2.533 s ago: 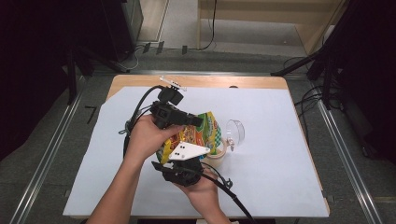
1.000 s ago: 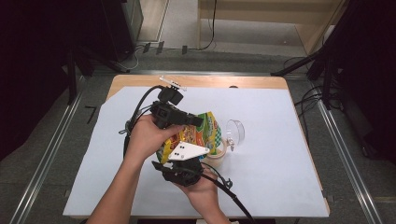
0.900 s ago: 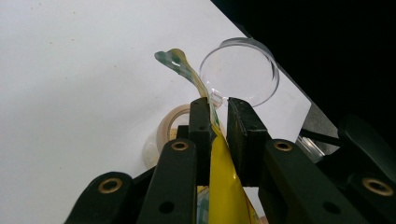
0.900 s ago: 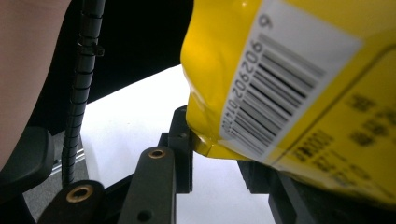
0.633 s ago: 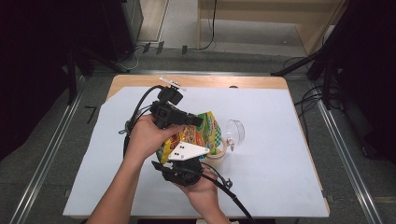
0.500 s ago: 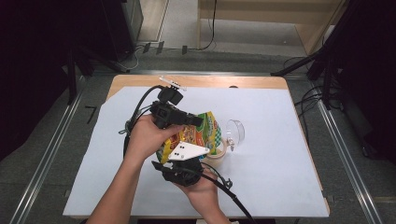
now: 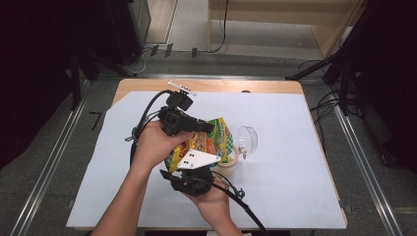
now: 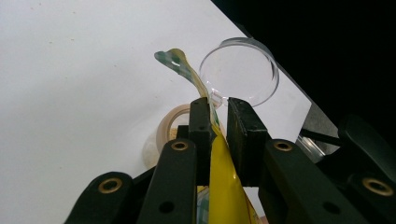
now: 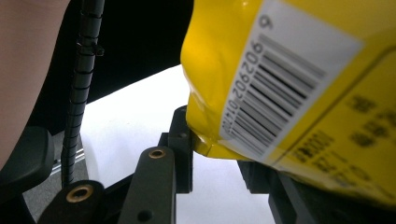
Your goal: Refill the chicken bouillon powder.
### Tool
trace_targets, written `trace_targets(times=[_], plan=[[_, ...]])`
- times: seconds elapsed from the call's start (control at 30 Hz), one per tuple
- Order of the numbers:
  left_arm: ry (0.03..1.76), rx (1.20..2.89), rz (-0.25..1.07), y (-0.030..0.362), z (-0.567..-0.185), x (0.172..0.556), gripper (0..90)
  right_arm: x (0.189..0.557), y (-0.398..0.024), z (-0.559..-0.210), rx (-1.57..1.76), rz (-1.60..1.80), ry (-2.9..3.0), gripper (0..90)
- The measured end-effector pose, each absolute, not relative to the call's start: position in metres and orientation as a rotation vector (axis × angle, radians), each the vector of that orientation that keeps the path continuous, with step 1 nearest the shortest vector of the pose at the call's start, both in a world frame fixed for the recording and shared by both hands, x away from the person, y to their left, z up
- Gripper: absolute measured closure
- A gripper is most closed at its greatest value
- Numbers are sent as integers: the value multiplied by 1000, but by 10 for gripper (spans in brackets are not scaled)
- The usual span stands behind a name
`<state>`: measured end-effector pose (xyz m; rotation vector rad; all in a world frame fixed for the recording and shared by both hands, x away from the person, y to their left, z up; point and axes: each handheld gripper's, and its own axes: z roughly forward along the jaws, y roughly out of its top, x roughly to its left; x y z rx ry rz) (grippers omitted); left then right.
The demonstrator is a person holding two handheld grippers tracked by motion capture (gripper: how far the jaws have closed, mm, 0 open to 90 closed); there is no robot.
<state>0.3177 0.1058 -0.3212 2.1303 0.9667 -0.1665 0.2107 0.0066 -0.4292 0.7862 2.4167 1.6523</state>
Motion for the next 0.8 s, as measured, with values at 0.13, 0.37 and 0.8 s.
trace_targets(times=[0.13,0.37,0.8], plan=[[967,2130,-167,106,-321,318,802,211,7,-429,786,1654,2416,709],[961,2124,-165,106,-320,317,802,210,6,-429,786,1653,2414,709],[959,2130,-158,105,-319,316,803,211,7,-429,790,1661,2408,710]])
